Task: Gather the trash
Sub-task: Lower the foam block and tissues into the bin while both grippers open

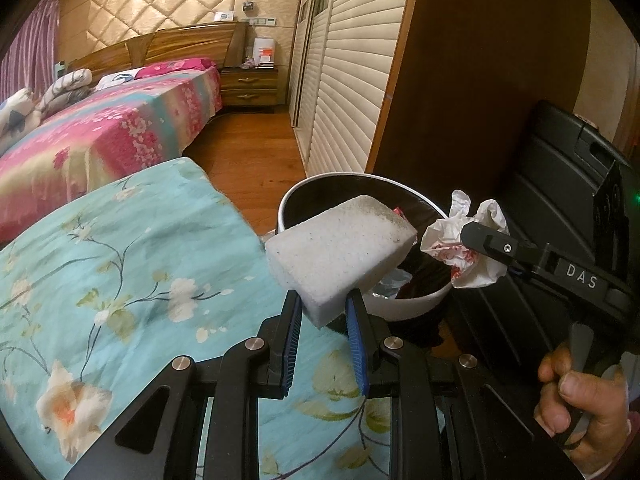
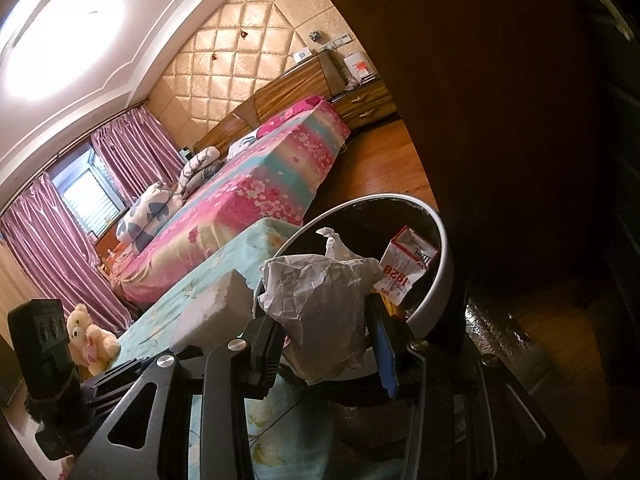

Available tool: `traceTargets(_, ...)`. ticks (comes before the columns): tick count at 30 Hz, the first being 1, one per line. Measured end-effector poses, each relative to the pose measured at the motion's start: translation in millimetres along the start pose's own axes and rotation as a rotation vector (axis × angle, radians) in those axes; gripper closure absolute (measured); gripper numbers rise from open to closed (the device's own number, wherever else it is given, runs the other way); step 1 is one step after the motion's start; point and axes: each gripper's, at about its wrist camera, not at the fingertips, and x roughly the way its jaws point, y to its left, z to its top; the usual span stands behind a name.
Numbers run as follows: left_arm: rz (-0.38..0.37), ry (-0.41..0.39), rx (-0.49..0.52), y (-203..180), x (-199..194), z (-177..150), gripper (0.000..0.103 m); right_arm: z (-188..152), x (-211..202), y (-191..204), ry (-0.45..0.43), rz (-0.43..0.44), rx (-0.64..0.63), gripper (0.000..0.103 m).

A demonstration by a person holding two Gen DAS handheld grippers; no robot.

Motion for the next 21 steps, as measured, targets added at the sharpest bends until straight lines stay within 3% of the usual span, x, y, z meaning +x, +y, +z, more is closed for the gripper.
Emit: traceTargets(21,0.011,0.008,0.022,-10.5,17.9,14.1,0.082,7.4,3.4,0.2,0.000,-0.004,-0.006,0.063)
